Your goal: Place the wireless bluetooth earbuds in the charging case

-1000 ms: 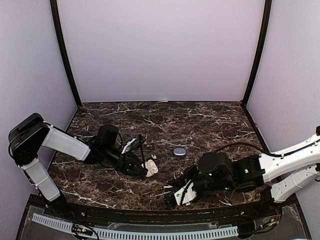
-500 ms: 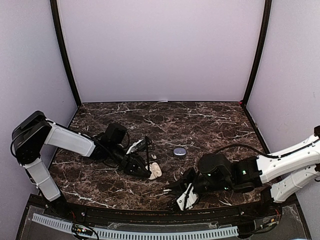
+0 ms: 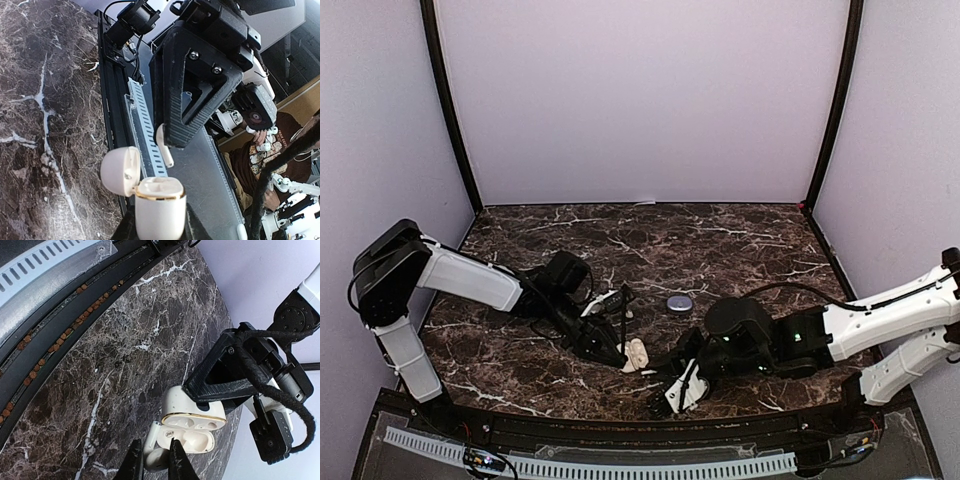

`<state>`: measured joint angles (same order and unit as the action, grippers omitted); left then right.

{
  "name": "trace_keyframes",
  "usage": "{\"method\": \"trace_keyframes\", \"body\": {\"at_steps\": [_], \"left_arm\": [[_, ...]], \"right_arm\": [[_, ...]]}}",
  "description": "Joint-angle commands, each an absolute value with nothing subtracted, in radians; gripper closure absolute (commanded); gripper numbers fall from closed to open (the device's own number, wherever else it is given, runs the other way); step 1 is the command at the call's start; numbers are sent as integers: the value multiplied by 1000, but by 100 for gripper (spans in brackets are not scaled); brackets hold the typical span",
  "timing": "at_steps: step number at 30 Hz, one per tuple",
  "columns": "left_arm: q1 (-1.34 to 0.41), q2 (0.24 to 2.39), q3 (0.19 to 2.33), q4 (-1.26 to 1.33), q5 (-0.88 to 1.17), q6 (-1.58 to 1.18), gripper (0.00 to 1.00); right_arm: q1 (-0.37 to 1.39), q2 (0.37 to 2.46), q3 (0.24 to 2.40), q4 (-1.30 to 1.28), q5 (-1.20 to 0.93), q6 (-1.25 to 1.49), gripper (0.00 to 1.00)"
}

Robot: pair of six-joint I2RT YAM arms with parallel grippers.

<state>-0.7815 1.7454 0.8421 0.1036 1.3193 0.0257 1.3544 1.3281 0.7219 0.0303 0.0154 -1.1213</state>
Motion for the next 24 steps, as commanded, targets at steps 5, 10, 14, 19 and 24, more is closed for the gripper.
{"method": "trace_keyframes", "body": {"at_steps": [5,10,14,19,24], "left_arm": [[-803,1756,885,2,1347,113,100],[-811,1759,894,-23,1346,129,100],[-816,1760,898,-36,1344,137,100],[-818,1760,907,-49,1340,142,100],[-818,1756,909,-50,1334,143,100]], "right_arm": [[1342,1363,774,59,0,-1140,100],[1343,1379,797,38,0,-1136,100],[1342,1387,799,36,-1,-1132,100],[1343,1397,807,18,-4,-1140,100],[1344,1406,814,-9,-6,-1148,100]]}}
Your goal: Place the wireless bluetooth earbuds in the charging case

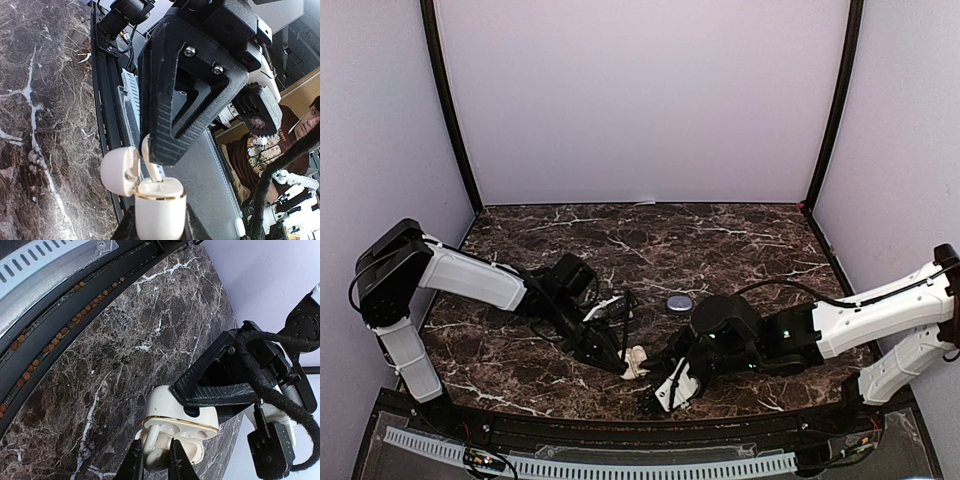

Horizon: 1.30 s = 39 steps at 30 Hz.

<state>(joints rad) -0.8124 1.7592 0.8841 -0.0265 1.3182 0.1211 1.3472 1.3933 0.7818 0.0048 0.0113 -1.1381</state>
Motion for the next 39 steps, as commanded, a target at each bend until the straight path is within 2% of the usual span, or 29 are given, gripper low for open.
{"method": "trace_keyframes", "body": {"at_steps": [1,13,27,39], "left_arm": [[-818,1756,909,-49,1334,142,100],[-825,1785,951,-118,1304,146,100],[-828,1769,951,-92,1286,129,100],[-831,1716,912,13,1264,89,100]], "right_arm": [[1344,1408,814,-12,-3,-1150,100],[1348,1467,883,-84,20,-1233,100],[1350,1490,929,-92,-49,-1225,100],[1340,1566,1041,-151,-103,-1043,100]]}}
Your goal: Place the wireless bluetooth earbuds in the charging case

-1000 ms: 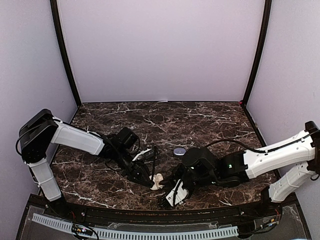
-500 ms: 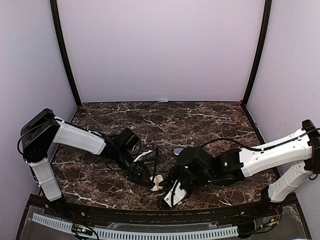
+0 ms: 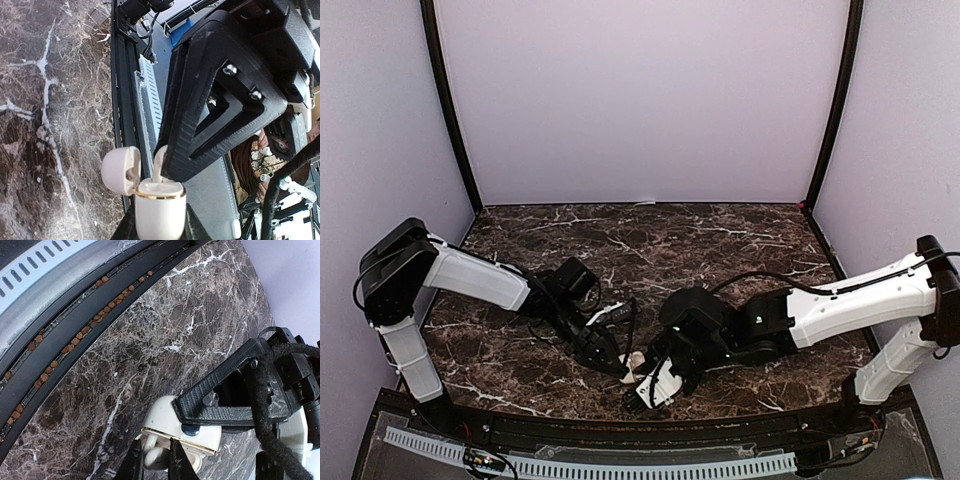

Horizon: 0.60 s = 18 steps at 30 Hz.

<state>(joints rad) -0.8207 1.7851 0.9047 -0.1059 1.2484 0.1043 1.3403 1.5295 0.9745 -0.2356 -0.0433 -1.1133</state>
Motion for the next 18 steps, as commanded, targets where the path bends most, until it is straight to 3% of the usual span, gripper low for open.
{"method": "trace_keyframes", "body": {"at_steps": [1,5,18], "left_arm": [[-831,1714,910,16,1264,90,100],[-831,1708,893,43,1268,83,100],[-831,1694,836,223,1325,29,100]], "right_arm": [[1338,1565,1042,-153,-102,-1038,96],[1330,1541,1033,-123,-104,-1016,85],[1311,1461,990,-49,-98,-999,76]]}}
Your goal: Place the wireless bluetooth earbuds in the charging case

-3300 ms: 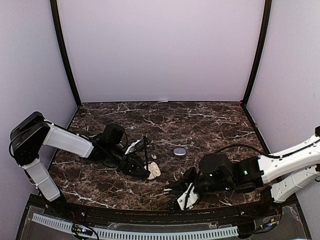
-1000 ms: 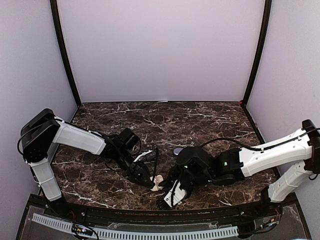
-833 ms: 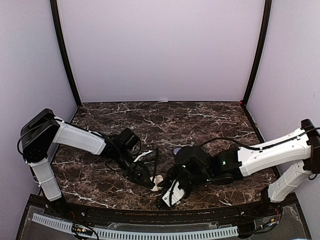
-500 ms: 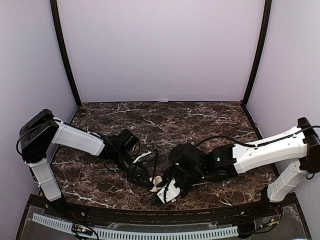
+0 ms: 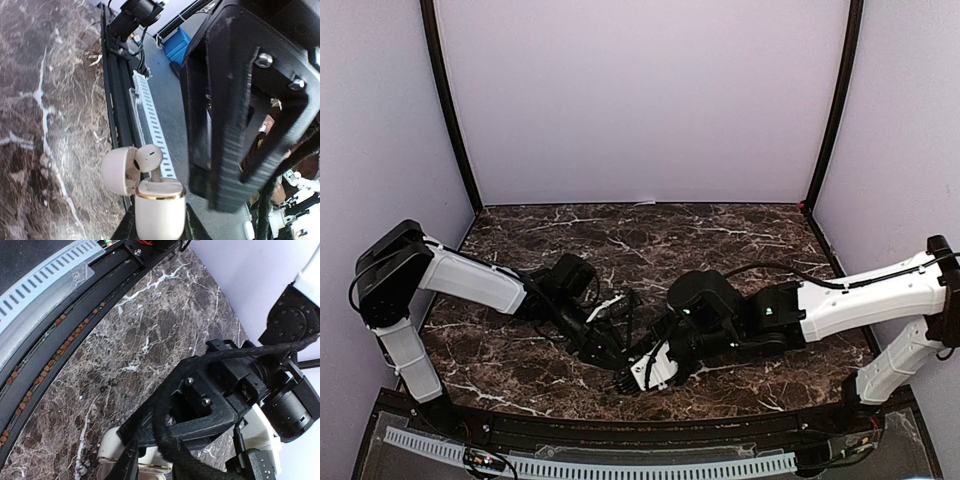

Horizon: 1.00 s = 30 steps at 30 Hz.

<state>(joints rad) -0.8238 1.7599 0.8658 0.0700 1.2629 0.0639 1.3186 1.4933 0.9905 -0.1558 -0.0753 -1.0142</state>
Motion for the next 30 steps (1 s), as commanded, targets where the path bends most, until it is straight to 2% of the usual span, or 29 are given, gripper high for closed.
{"method": "trace_keyframes", "body": {"at_steps": [1,11,17,20,22,27,30], "left_arm": [[-831,1689,826,252,1329,21,100],[-831,1676,783,339,1309,-4,100],[-831,1636,702,532,1265,-47,100],[-832,1614,675,609,1193,-67,100],[-831,1596,632,749,1135,-110,100],[-831,1611,461,1350,971,-323,100],[-833,1640,429,1533,833,-343,100]], "right_arm": [[1311,1458,989,-51,-100,-999,76],[1293,1367,968,-24,-165,-939,76],[1270,1273,912,2,-162,-823,76],[1241,1230,873,59,-115,-690,70],[1225,1219,854,95,-45,-579,66],[1195,1224,852,131,103,-305,66],[1192,1236,869,133,162,-173,69]]}}
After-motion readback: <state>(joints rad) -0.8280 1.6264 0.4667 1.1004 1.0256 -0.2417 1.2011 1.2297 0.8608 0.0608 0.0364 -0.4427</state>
